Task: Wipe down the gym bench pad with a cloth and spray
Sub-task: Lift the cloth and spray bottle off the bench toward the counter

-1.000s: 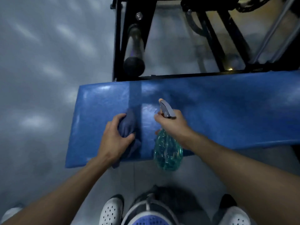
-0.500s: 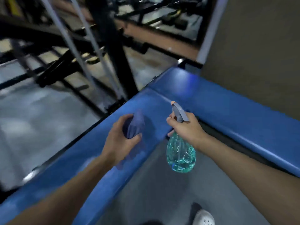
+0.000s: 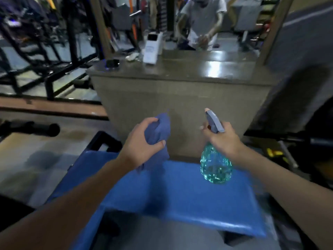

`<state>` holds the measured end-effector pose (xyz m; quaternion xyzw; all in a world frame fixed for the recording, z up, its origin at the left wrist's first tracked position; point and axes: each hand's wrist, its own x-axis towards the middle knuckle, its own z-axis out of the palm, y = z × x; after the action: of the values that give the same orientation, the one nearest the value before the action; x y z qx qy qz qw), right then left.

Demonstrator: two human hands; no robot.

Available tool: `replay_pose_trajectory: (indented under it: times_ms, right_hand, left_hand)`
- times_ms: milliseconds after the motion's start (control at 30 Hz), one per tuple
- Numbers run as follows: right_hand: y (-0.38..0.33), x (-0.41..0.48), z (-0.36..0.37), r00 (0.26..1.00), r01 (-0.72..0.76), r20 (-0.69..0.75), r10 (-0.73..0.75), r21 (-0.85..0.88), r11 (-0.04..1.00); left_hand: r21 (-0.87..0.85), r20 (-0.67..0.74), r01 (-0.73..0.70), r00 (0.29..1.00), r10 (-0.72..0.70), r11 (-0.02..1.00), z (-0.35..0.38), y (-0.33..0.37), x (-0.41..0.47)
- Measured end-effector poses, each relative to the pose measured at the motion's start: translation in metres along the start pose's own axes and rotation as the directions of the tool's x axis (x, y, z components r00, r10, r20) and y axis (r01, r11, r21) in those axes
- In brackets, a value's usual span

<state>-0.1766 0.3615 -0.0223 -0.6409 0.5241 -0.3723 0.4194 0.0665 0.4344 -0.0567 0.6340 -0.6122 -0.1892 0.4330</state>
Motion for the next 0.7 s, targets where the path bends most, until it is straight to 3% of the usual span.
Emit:
replay_pose_trajectory:
  times_ms: [200, 367, 700]
  right_hand:
    - [-0.026, 0.064, -0.098, 0.987, 0.052, -0.153, -0.039, 0.077, 0.996]
    - [-0.043, 0.127, -0.141, 0.943, 0.163, -0.297, -0.148, 0.024, 0.986]
    - [-0.063, 0.315, -0.187, 0.842, 0.24, -0.485, -0.236, -0.055, 0.969]
  left_hand:
    - [-0.033, 0.144, -0.155, 0.977, 0.158, 0.987, 0.056, 0.081, 0.118]
    - [-0.071, 0.184, -0.244, 0.95, 0.254, 0.967, 0.094, 0.113, 0.203]
    - [-0.225, 0.24, -0.185, 0.941, 0.238, 0.957, 0.167, 0.12, 0.382]
